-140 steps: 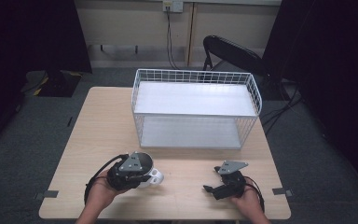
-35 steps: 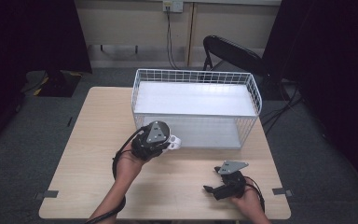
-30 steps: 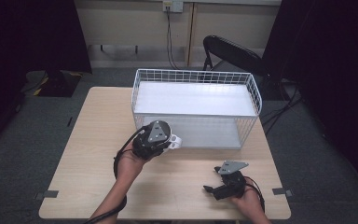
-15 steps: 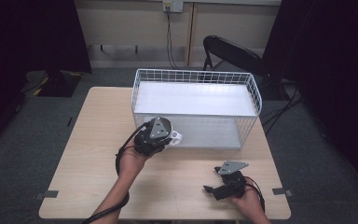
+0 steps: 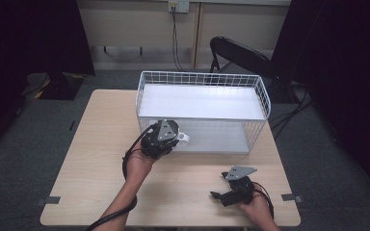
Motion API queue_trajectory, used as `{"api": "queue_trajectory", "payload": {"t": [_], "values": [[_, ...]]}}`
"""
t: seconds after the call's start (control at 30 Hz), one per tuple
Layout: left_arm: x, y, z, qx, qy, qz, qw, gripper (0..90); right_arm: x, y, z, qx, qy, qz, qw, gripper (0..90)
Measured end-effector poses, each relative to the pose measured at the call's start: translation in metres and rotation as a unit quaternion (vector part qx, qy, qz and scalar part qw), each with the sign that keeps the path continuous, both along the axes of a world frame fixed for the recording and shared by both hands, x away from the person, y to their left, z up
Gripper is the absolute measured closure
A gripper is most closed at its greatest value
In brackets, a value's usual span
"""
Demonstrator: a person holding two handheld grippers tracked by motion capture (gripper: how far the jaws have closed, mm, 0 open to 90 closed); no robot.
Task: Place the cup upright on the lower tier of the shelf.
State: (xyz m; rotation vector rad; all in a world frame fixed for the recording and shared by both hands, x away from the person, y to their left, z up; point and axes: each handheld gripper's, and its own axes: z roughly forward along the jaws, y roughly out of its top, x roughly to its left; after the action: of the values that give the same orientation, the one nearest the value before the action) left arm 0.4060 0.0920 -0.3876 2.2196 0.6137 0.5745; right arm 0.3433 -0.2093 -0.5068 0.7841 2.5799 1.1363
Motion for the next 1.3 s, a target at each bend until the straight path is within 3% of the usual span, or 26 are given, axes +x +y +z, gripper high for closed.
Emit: {"api": "queue_trajectory", "payload": {"t": [1.3], "values": [[0.011, -0.01, -0.013, 0.003, -0.013, 0.022, 0.9997, 82.4, 0.0, 0.0, 0.0, 0.0, 0.0, 0.001, 1.0, 13.0]]}}
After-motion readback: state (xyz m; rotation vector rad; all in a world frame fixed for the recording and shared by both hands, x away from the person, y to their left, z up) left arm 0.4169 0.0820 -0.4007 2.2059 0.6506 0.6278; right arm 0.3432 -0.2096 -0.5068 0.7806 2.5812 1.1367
